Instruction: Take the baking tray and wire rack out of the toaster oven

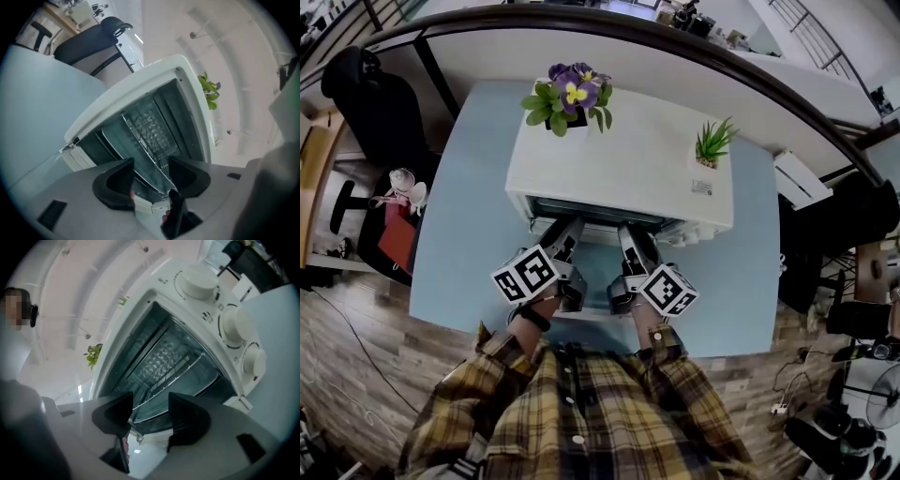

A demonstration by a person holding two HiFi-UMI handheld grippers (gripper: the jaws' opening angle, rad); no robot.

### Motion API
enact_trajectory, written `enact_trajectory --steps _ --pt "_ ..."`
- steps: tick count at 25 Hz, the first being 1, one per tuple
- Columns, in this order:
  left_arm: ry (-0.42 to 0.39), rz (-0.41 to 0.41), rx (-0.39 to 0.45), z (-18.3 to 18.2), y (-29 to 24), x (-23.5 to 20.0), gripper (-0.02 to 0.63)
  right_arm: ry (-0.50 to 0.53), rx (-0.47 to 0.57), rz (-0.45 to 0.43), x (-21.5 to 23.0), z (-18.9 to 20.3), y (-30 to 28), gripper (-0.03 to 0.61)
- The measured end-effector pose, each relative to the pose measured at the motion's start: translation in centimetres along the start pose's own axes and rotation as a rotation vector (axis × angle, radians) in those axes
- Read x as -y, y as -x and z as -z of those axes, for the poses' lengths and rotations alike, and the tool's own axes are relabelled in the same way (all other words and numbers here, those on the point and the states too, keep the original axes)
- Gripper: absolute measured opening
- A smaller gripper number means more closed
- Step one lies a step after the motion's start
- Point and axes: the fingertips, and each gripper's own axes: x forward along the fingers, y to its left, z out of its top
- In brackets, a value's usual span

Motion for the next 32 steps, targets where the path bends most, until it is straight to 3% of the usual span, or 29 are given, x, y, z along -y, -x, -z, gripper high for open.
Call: enact_trajectory --steps 9,17,20,23,25,28,32 --pt "0.234 0.023 0.091 -1.6 -2.3 -2.2 0.219 -0.167 0.069 -0.021 1.5 -0.8 -2.7 0.221" --pt "0.259 0.089 0.138 -2.7 -3.9 -1.9 0.202 -0.215 0.086 -0.082 1.4 -1.1 -4.8 0.216" --pt "0.276 0.107 0.152 -3.2 -4.2 -1.8 0.184 -0.253 0.112 -0.103 1.2 -1.6 -5.4 0.185" --pt "0.3 0.121 0.164 -3.5 -4.5 -1.9 0.15 -0.306 0.146 -0.103 1.6 -2.1 -5.6 0.147" --pt "0.305 0.122 0.158 -3.6 -4.6 -2.0 0.124 -0.32 0.152 -0.094 2.1 -2.0 -5.7 0.089" --pt "0.321 0.104 0.15 -3.4 -4.7 -2.3 0.005 -0.352 0.153 -0.079 2.7 -1.7 -5.6 0.036" --pt "0.352 0.101 0.153 -3.2 -4.4 -2.5 -0.005 -0.405 0.155 -0.096 2.6 -1.5 -5.5 0.021"
